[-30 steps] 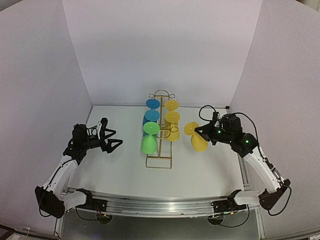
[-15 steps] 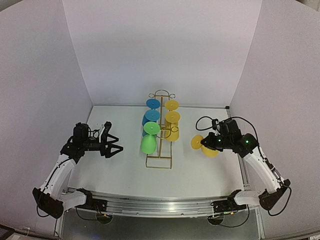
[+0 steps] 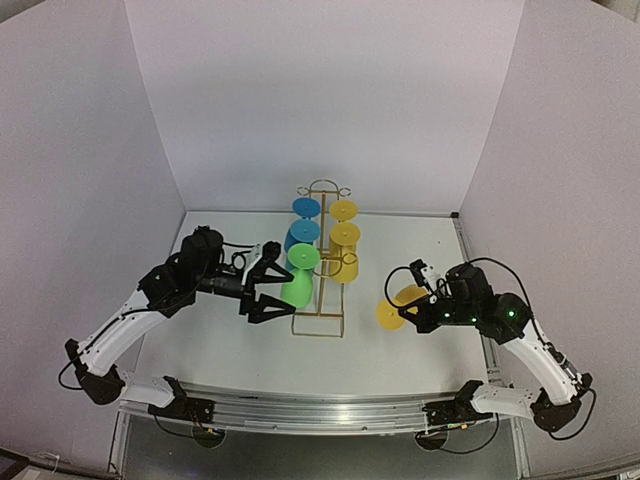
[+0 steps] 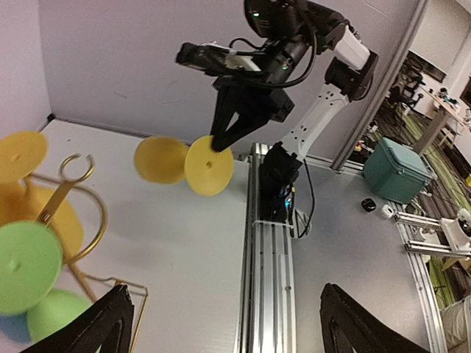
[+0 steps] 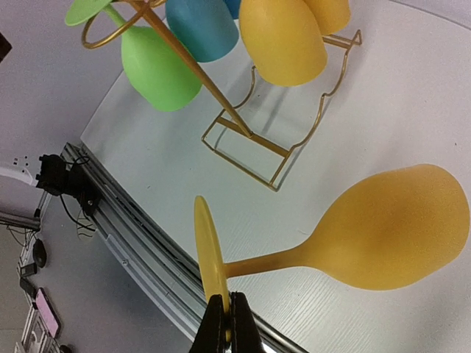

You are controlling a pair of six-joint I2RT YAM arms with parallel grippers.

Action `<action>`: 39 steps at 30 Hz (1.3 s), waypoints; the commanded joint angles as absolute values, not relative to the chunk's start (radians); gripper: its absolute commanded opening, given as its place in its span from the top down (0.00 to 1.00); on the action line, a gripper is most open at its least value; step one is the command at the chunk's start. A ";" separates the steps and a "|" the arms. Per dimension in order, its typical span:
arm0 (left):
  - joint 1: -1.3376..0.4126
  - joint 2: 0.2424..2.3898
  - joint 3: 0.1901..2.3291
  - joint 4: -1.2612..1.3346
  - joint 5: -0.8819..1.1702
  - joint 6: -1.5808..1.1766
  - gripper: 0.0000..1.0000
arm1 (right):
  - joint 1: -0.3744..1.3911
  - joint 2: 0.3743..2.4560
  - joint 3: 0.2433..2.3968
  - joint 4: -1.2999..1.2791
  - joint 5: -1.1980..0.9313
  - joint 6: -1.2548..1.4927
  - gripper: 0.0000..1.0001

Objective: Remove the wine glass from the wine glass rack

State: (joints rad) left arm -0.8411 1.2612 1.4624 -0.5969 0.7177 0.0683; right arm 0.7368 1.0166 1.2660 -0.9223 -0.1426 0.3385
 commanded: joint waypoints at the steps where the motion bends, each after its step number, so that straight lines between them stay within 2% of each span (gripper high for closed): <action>1: -0.968 1.440 1.574 -0.513 0.651 -0.022 0.14 | 0.755 0.994 1.245 -0.867 -0.240 0.247 1.00; 8: -1.149 1.679 1.766 -0.468 0.513 -0.048 0.17 | 0.762 0.929 1.214 -0.806 -0.332 0.231 1.00; 13: -1.161 1.796 1.920 -0.522 0.450 -0.121 0.12 | 0.762 0.899 1.214 -0.779 -0.389 0.236 1.00; 19: -1.161 1.847 1.941 -0.499 0.534 -0.128 0.11 | 0.762 0.885 1.198 -0.769 -0.414 0.217 1.00; 25: -1.161 1.862 1.951 -0.521 0.614 -0.100 0.32 | 0.762 0.874 1.214 -0.740 -0.414 0.199 1.00; 28: -1.160 1.859 1.947 -0.524 0.656 -0.077 0.49 | 0.762 0.873 1.215 -0.733 -0.406 0.192 1.00; 31: -1.160 1.863 1.952 -0.525 0.691 -0.067 0.63 | 0.762 0.876 1.209 -0.729 -0.403 0.195 1.00; 35: -1.161 1.866 1.957 -0.525 0.714 -0.059 0.97 | 0.762 0.877 1.203 -0.723 -0.395 0.203 1.00; 39: -1.161 1.858 1.936 -0.519 0.710 -0.042 1.00 | 0.763 0.874 1.196 -0.724 -0.381 0.214 1.00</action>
State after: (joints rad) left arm -1.1562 1.8639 1.9095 -0.5337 0.6773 -0.0757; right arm 0.7611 0.8798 1.2016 -0.7579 -0.3964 0.2094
